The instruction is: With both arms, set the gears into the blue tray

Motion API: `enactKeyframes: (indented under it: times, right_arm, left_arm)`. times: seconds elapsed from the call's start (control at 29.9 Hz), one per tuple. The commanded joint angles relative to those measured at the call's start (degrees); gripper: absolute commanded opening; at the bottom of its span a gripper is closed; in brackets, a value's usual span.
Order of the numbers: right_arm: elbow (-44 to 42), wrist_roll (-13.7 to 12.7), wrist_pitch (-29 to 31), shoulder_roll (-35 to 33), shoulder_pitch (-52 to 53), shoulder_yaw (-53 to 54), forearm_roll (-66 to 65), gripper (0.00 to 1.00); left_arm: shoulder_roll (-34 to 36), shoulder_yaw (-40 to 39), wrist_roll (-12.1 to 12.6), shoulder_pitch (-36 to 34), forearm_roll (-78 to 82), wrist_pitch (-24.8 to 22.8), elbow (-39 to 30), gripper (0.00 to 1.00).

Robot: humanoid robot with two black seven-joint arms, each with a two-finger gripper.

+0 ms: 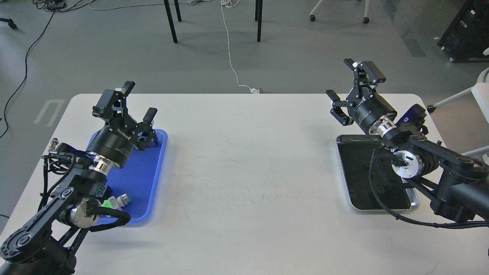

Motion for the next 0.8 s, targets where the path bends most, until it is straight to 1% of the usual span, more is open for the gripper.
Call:
enactKeyframes:
  times: [0.0,0.1,0.2,0.3,0.37,0.43,0.5,0.57,0.64,0.77]
  right_arm:
    - [-0.05,0.0,0.13,0.0,0.55,-0.26,0.0,0.99]
    - [-0.05,0.0,0.22,0.0,0.73,-0.26,-0.09,0.99]
    - [0.39,0.0,0.39,-0.43,0.99,-0.52,-0.17,0.99]
    - [1.35,0.0,1.44,-2.45,2.75,-2.62,-1.31,0.99]
    - [2.23,0.0,3.11,-5.61,4.94,-5.78,-3.06,0.99]
    - [4.51,0.0,6.62,-10.96,10.11,-11.74,-9.37,0.99]
    - [5.83,0.0,9.08,-13.78,13.98,-15.97,-15.7,0.99]
    - [6.8,0.0,11.89,-17.21,18.82,-19.84,-24.92,0.99]
    - [6.98,0.0,14.18,-19.06,23.3,-22.31,-35.98,0.99]
    - [6.98,0.0,14.45,-19.24,23.93,-22.58,-37.61,0.99]
  left_arm:
    - [0.2,0.02,0.1,-0.08,0.23,0.07,-1.22,0.98]
    - [0.2,0.19,0.72,-0.6,0.24,0.42,-1.23,0.98]
    - [0.2,0.28,0.54,-0.61,0.15,0.07,-1.23,0.98]
    - [0.2,0.37,0.01,-0.69,0.23,0.07,-1.23,0.98]
    - [0.11,0.37,-0.07,-0.87,0.24,0.07,-1.23,0.98]
    - [0.2,0.37,0.01,-0.87,0.32,0.07,-1.23,0.98]
    - [0.29,0.46,-0.07,-0.87,0.32,0.07,-1.23,0.98]
    - [0.29,0.46,-0.07,-0.87,0.32,0.07,-1.23,0.98]
    - [0.37,0.63,-0.07,-0.78,0.32,-0.02,-1.23,0.98]
    - [0.37,0.63,-0.07,-0.78,0.32,-0.1,-1.23,0.98]
